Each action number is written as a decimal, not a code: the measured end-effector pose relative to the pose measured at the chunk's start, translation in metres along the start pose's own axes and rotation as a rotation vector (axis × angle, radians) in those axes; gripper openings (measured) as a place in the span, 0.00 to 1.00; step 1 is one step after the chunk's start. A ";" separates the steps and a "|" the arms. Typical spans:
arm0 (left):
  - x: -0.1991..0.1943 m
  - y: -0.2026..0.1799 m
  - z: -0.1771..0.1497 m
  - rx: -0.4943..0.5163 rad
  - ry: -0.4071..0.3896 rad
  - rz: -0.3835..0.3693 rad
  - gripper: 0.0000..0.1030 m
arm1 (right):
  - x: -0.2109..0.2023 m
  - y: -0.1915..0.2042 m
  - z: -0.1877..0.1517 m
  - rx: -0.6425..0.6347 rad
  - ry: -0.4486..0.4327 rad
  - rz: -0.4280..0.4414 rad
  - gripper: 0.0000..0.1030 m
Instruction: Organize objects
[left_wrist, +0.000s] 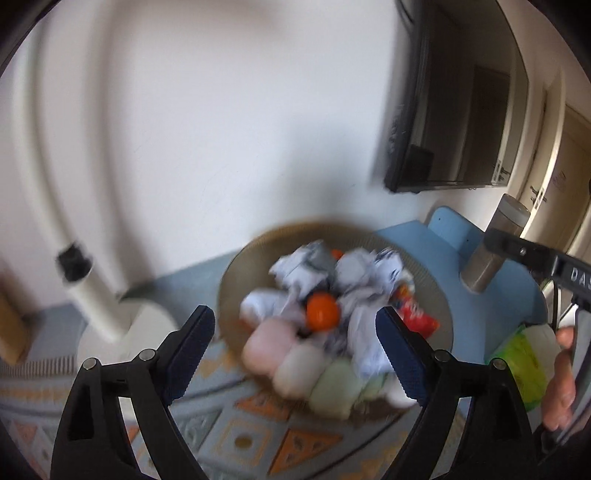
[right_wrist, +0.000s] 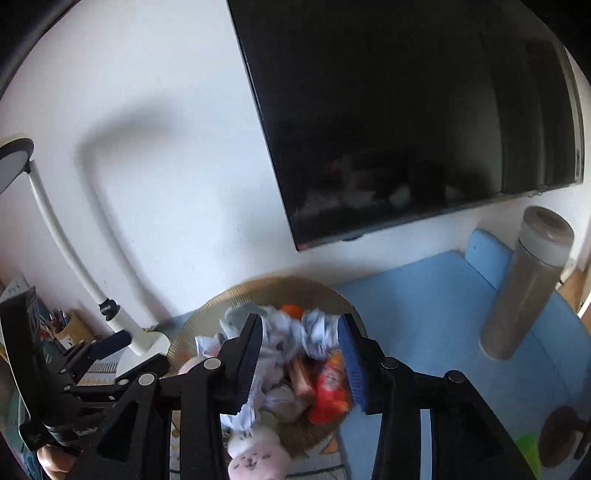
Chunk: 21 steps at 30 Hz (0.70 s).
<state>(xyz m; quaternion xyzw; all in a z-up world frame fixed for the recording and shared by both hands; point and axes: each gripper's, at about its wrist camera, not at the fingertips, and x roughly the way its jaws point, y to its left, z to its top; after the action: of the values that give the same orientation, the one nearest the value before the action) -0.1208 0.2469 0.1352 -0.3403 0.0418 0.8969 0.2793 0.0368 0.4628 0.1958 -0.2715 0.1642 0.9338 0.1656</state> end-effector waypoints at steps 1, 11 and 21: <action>-0.006 0.006 -0.006 -0.008 0.007 0.005 0.86 | -0.001 -0.001 -0.003 0.008 0.008 0.010 0.40; -0.127 0.069 -0.086 -0.005 0.026 0.181 0.86 | -0.054 0.060 -0.043 -0.082 0.057 0.193 0.42; -0.220 0.145 -0.168 -0.200 -0.087 0.435 1.00 | -0.049 0.182 -0.142 -0.238 0.233 0.366 0.44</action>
<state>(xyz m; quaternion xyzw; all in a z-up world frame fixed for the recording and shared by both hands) 0.0355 -0.0234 0.1299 -0.3103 0.0129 0.9494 0.0458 0.0682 0.2336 0.1491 -0.3607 0.1175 0.9233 -0.0597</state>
